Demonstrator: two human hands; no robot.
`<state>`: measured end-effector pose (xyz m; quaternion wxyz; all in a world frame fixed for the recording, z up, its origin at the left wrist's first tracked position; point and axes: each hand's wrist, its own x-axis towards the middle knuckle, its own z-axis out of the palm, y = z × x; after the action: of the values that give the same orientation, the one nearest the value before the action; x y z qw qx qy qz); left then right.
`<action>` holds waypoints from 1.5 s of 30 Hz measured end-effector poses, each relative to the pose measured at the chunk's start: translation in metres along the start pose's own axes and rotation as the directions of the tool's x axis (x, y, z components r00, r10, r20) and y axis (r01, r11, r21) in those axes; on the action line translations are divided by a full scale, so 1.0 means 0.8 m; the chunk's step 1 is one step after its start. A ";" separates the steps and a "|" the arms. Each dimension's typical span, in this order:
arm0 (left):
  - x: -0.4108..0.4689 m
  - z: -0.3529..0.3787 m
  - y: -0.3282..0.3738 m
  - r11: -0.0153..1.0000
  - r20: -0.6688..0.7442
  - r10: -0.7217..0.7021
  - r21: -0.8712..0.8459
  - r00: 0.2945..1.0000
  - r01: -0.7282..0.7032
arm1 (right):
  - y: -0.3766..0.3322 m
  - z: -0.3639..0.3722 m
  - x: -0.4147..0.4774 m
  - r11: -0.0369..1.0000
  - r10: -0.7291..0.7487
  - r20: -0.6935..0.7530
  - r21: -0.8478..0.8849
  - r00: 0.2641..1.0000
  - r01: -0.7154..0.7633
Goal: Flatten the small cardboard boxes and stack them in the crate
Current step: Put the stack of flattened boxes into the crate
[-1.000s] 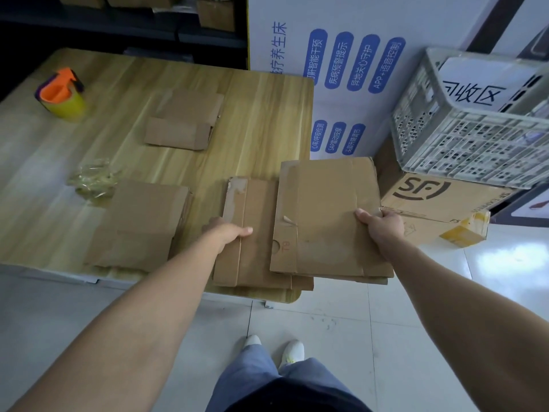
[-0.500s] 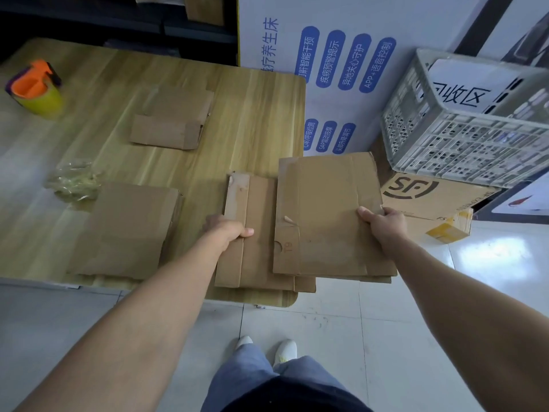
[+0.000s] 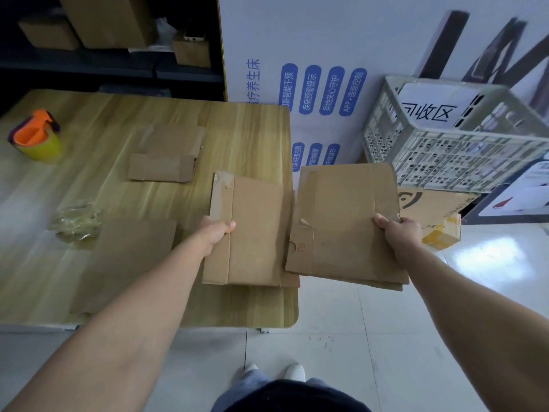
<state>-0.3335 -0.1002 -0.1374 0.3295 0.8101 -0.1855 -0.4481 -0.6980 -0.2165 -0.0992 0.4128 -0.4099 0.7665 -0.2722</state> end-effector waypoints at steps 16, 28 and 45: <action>-0.005 -0.069 0.170 0.950 -0.077 0.221 -0.208 0.972 -0.232 | -0.074 -0.040 0.031 0.971 -0.149 -0.124 0.171 0.981 0.169; -0.070 0.130 0.336 0.859 0.041 0.378 -0.387 0.925 -0.335 | -0.142 -0.186 0.170 0.914 -0.336 -0.049 0.223 0.941 0.338; -0.060 0.432 0.537 0.893 0.274 0.406 -0.324 0.872 -0.314 | -0.209 -0.324 0.416 0.912 -0.332 -0.080 0.227 0.940 0.342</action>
<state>-0.6539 -0.5053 0.0605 0.4783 0.6202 -0.3249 -0.5300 -0.9597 -0.5660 0.0236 0.3906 -0.4781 0.6542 -0.4369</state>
